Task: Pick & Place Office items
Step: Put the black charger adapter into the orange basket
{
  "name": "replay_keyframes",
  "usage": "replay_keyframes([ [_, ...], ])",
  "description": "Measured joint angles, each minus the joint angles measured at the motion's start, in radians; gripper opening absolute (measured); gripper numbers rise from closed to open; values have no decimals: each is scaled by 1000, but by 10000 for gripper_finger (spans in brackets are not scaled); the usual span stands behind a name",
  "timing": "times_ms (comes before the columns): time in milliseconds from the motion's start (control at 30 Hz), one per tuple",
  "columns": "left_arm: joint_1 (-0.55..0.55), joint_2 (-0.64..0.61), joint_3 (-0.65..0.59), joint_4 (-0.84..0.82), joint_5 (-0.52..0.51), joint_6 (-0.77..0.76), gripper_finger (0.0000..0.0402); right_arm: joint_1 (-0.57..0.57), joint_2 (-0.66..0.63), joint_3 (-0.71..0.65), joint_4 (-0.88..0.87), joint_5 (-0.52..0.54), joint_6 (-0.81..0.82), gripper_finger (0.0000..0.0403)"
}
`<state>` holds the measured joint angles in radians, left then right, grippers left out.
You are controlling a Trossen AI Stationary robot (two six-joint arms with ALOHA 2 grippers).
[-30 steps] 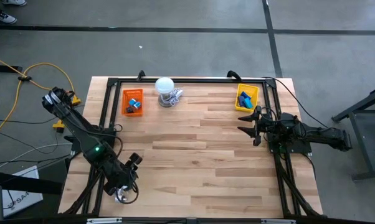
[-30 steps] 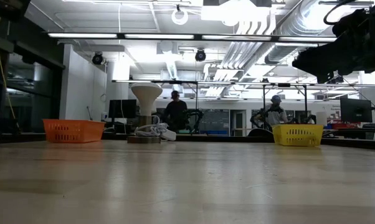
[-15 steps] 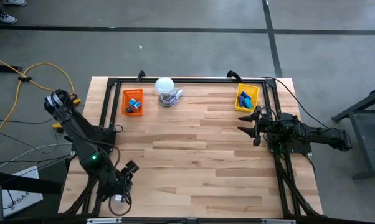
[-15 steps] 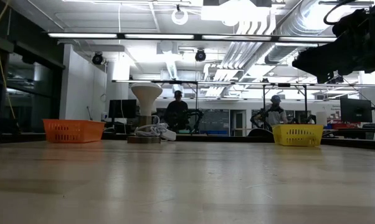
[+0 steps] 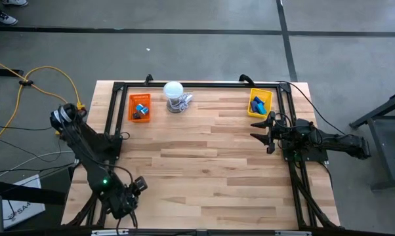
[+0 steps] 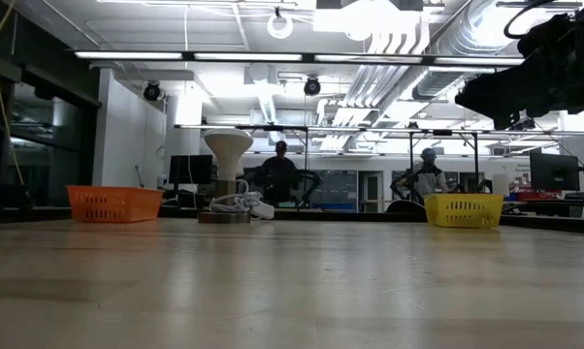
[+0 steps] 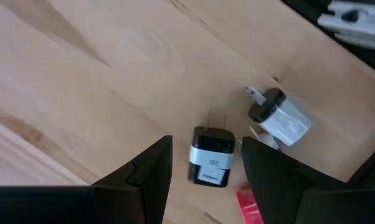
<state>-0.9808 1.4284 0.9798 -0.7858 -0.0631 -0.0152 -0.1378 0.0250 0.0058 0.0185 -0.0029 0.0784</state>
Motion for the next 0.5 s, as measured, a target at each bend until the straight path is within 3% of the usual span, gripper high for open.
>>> replay_keyframes([
  [500, -21, 88, 0, -17, 0, -8, 183, 0, 0, 0, 0, 0, 0, 195],
])
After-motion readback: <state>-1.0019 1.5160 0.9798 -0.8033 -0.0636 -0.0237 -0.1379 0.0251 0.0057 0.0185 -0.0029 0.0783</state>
